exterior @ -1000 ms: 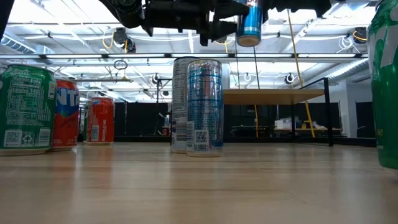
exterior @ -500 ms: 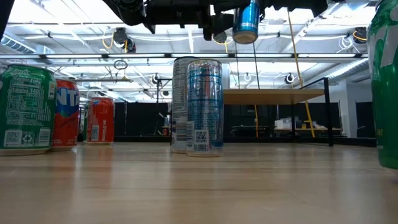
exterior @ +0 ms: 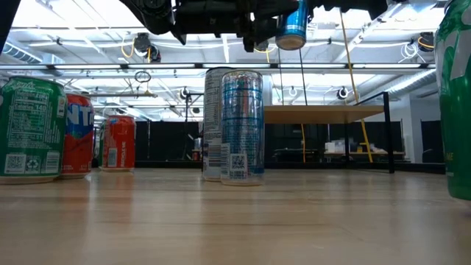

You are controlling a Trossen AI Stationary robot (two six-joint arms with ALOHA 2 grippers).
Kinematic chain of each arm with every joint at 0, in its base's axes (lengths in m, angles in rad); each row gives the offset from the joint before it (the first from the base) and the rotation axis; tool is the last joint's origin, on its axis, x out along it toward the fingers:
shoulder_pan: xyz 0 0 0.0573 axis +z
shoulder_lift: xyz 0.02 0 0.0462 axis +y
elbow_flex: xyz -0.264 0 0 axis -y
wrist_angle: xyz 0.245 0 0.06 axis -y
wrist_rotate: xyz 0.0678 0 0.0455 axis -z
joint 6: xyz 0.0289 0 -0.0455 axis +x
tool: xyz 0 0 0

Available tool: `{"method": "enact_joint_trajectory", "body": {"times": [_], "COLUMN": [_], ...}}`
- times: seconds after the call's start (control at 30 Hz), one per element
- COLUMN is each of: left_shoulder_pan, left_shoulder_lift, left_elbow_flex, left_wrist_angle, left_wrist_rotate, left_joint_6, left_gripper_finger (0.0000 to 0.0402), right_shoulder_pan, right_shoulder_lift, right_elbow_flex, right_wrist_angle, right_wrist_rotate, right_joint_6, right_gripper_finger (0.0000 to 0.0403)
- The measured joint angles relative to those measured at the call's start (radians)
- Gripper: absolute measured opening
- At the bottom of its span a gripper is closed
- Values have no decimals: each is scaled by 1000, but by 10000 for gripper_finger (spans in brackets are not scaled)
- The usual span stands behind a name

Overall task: Place canned beverage on shelf
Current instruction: Put the top right blue soda can on the shelf

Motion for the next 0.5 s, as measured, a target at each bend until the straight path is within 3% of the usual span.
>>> {"method": "enact_joint_trajectory", "body": {"times": [0.13, 0.3, 0.5], "left_shoulder_pan": [0, 1, -1], "left_shoulder_lift": [2, 3, 6], "left_elbow_flex": [0, 0, 0], "left_wrist_angle": [6, 0, 5], "left_wrist_rotate": [-19, -155, -261], "left_joint_6": [14, 16, 17], "left_gripper_finger": [223, 222, 221], "right_shoulder_pan": [1, 0, 1], "right_shoulder_lift": [-2, -46, -81], "right_elbow_flex": [0, 0, 1], "right_wrist_angle": [-3, -47, -101], "right_wrist_rotate": [40, 236, 327], "right_joint_6": [-7, 22, 91], "right_gripper_finger": [248, 298, 317]}}
